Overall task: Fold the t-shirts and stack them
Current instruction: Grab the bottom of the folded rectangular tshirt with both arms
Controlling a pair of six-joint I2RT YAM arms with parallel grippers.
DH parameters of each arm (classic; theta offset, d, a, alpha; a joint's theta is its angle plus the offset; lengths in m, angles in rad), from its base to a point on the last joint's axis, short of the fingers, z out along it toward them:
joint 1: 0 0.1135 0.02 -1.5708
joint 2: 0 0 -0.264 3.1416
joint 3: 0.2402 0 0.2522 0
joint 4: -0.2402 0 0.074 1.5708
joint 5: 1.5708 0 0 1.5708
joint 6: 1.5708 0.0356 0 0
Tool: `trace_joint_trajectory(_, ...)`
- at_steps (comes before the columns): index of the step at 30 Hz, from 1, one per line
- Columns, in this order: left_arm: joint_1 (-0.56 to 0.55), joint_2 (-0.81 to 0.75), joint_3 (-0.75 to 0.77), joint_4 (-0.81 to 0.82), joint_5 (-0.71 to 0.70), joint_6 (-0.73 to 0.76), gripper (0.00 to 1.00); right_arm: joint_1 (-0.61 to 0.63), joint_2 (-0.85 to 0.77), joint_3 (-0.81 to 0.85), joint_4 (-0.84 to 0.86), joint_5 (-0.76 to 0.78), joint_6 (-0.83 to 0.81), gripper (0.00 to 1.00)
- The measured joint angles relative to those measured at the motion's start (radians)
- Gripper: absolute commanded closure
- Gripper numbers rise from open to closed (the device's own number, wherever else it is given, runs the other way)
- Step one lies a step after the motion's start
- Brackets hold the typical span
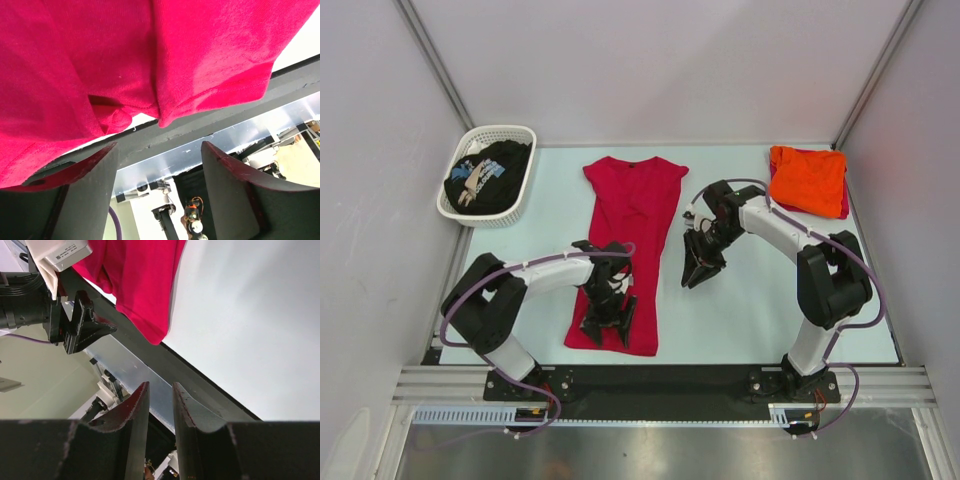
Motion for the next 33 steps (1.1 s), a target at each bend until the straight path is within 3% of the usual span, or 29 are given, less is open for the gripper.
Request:
trace_joint_trajectory(3,0.0,0.0,0.003,-0.003,-0.003,0.0,0.34,-0.004,0.004,0.008,-0.005,-0.001,-0.006,0.7)
trace_joint_trajectory(7,0.0,-0.002,0.042,-0.004,-0.004,-0.004,0.59,-0.008,0.007,0.018,-0.007,-0.003,-0.015,0.7)
trace_joint_trajectory(9,0.0,-0.002,0.066,0.006,-0.001,-0.005,0.6,-0.008,0.007,0.021,-0.009,-0.006,-0.017,0.7)
trace_joint_trajectory(12,-0.002,0.016,0.085,0.022,0.005,-0.002,0.48,-0.008,0.01,0.025,-0.012,-0.01,-0.019,0.7)
trace_joint_trajectory(16,-0.003,0.069,0.086,0.024,0.005,-0.001,0.48,-0.01,0.012,0.027,-0.018,-0.01,-0.024,0.7)
trace_joint_trajectory(21,-0.004,0.079,0.085,0.026,0.003,-0.002,0.58,-0.023,0.012,0.027,-0.029,-0.01,-0.038,0.7)
trace_joint_trajectory(31,-0.015,0.104,0.054,0.057,0.028,-0.002,0.57,-0.045,0.012,0.027,-0.035,-0.012,-0.046,0.71)
trace_joint_trajectory(33,-0.02,0.111,0.042,0.058,0.032,-0.002,0.63,-0.048,0.012,0.027,-0.036,-0.012,-0.048,0.71)
